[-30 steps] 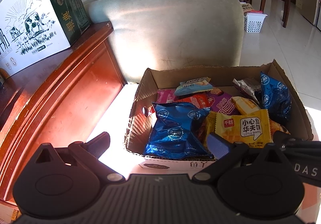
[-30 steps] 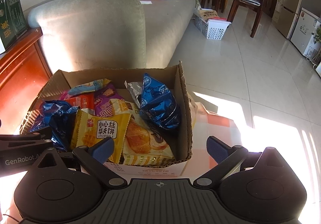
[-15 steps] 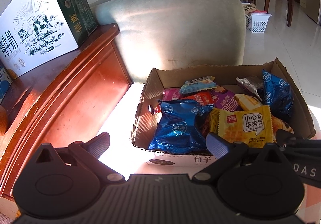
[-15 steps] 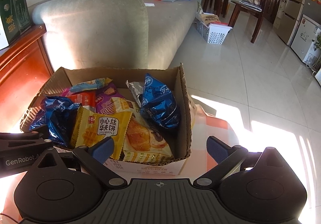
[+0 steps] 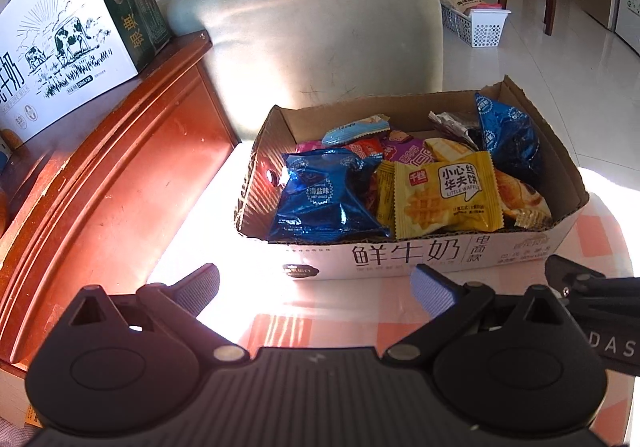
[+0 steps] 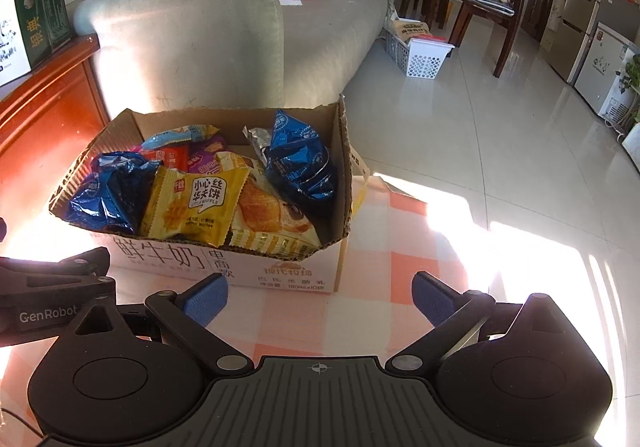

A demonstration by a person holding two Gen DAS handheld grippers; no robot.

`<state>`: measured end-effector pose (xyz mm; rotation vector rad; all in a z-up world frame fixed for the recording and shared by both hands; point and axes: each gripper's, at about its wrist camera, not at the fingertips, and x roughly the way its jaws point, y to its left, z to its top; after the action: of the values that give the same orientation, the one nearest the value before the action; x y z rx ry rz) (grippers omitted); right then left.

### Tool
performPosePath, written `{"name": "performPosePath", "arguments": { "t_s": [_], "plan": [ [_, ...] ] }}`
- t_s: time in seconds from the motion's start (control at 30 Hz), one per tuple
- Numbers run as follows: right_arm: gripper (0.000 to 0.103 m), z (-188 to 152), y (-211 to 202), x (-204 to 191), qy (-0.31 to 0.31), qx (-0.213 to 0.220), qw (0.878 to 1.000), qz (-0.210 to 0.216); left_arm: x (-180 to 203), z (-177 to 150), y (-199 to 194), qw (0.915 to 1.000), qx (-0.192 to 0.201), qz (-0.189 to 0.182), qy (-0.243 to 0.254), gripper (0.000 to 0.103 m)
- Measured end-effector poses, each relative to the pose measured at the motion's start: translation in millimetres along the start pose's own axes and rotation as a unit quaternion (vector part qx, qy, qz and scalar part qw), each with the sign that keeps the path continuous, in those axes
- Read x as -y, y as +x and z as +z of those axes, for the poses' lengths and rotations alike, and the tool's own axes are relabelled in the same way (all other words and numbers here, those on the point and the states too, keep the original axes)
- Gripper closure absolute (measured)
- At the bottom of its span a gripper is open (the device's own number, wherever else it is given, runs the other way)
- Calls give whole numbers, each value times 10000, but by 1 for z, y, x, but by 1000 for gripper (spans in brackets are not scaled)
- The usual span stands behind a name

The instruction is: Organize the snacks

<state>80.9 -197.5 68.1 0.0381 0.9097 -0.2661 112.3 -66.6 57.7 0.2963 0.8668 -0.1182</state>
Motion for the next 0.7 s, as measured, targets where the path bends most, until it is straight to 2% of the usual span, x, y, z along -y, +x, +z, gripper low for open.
{"name": "performPosePath", "arguments": {
  "t_s": [0.23,0.37,0.5,0.7],
  "plan": [
    [4,-25,-8,-8,-194,-93,9997,93,-7,-29,-6,9997,-213,-88,-64,3],
    [4,-46,-12,-6,-201,-171,9996,106,-3,-48,-10,9995,-304,-96,73,3],
    [4,-70,-15,3,60,-328,9993,137,4,-67,-14,9988,-408,-202,192,2],
    [2,-114,-16,23,887,-773,9920,463,5,-96,-23,9973,-510,-432,290,2]
  ]
}}
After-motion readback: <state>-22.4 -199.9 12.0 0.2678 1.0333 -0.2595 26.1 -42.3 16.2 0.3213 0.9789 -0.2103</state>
